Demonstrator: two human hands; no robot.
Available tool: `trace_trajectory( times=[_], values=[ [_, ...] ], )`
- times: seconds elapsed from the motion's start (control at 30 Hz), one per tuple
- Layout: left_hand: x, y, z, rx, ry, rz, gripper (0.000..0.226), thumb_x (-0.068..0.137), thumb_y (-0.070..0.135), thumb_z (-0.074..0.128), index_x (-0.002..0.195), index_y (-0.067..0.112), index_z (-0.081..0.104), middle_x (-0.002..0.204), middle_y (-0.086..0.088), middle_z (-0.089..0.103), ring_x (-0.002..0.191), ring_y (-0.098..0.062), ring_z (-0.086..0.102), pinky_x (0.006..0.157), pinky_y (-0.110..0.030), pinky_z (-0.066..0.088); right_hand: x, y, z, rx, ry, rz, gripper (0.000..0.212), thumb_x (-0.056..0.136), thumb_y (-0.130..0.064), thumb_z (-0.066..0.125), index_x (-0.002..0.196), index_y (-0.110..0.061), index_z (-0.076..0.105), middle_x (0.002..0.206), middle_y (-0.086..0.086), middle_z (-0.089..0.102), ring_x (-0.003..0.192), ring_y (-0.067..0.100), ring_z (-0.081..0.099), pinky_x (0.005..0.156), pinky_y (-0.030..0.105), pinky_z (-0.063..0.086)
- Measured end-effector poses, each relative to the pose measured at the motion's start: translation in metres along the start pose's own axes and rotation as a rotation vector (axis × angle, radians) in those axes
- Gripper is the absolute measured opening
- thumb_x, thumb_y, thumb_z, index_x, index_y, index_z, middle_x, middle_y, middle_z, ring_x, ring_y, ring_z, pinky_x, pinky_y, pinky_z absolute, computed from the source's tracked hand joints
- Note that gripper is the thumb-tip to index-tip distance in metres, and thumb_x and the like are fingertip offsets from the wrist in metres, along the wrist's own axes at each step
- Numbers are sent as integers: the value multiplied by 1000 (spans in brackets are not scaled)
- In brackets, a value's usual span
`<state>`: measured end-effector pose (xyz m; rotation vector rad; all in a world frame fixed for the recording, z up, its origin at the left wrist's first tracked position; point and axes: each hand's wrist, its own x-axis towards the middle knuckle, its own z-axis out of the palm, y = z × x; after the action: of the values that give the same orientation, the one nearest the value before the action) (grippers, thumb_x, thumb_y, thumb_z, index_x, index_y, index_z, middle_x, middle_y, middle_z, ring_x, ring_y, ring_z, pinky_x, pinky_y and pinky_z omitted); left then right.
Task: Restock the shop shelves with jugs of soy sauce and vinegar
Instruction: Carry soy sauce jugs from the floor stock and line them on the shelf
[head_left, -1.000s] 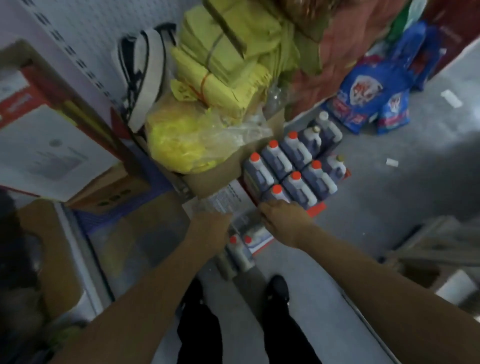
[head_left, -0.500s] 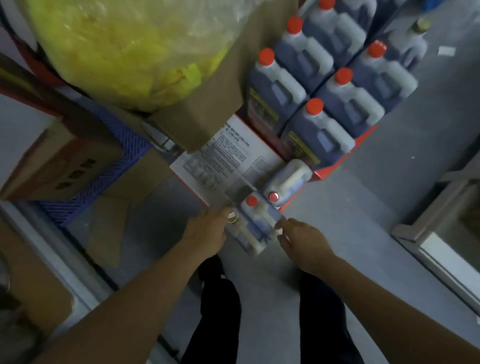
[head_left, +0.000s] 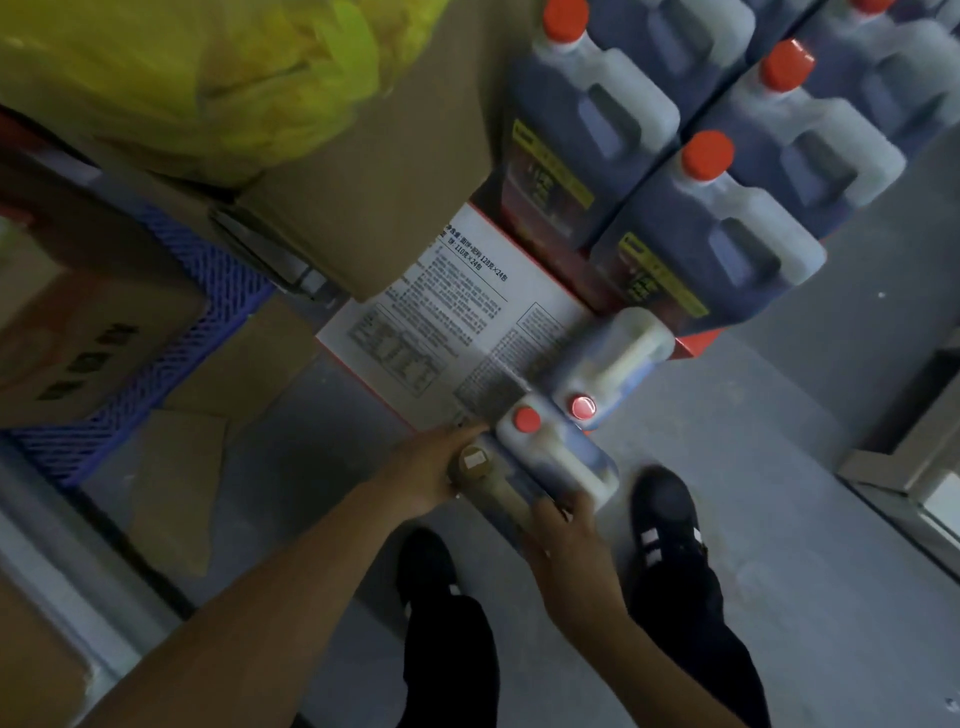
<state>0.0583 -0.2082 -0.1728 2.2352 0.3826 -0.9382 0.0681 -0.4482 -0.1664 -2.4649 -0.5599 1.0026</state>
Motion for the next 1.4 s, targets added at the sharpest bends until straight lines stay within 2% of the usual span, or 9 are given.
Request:
trace_trajectory(
  times=[0.37,0.5,0.67,0.93,1.0,1.1,1.27,1.33,1.4],
  values=[
    [-18,-40,25,-160,173,90,86,76,26,82,146,41,35,150,10,47,127,-22,59,99,-39,53,-3,-10,11,142,80,-76,7,91,-25,46,95,-29,42,133,7,42,102,28,57,81,42,55],
    [-48,-54,22,-297,280,83,89,67,27,93,133,47,37,122,17,58,107,-11,64,85,-25,53,3,-26,2,161,79,-169,11,91,-17,50,101,-20,52,137,7,43,111,29,58,91,40,51],
    [-89,-54,-17,-344,324,29,90,65,42,93,140,33,45,120,12,64,104,-6,65,80,-26,53,17,-68,-37,178,83,-336,17,95,-18,54,111,-20,54,135,2,48,117,22,54,97,29,46],
    [-228,50,-205,-395,743,60,74,63,40,96,123,32,53,102,21,61,101,22,54,79,-3,43,20,-234,-236,261,101,-694,17,99,-16,50,112,-9,59,127,3,51,116,15,53,95,37,46],
    [-275,93,-260,-455,859,91,70,59,56,89,116,45,50,106,20,64,99,11,61,79,-13,50,5,-282,-300,318,121,-771,24,99,-22,58,121,-14,57,126,-1,53,115,14,56,91,41,50],
    [-363,162,-334,-504,1070,140,71,61,49,95,116,36,52,112,15,66,101,-5,67,81,-31,59,-36,-356,-406,398,94,-918,58,96,-36,70,146,-28,43,137,-1,52,123,17,58,94,39,54],
    [-540,287,-423,-498,1386,199,71,58,30,95,117,33,57,112,17,70,103,-1,68,81,-20,56,-137,-480,-551,315,118,-1336,103,88,-37,78,161,-34,7,167,-17,22,155,9,25,121,29,31],
    [-612,329,-444,-471,1494,204,75,59,30,100,121,31,57,114,13,71,105,-8,69,84,-27,60,-189,-537,-598,379,69,-1459,108,86,-36,78,160,-41,-1,159,-41,17,151,-6,24,120,24,31],
    [-689,366,-453,-449,1636,212,73,62,29,96,123,31,58,113,10,73,103,-13,71,82,-31,62,-248,-590,-635,386,4,-1606,104,90,-37,76,161,-43,1,152,-44,23,147,-7,29,119,25,33]
  ],
)
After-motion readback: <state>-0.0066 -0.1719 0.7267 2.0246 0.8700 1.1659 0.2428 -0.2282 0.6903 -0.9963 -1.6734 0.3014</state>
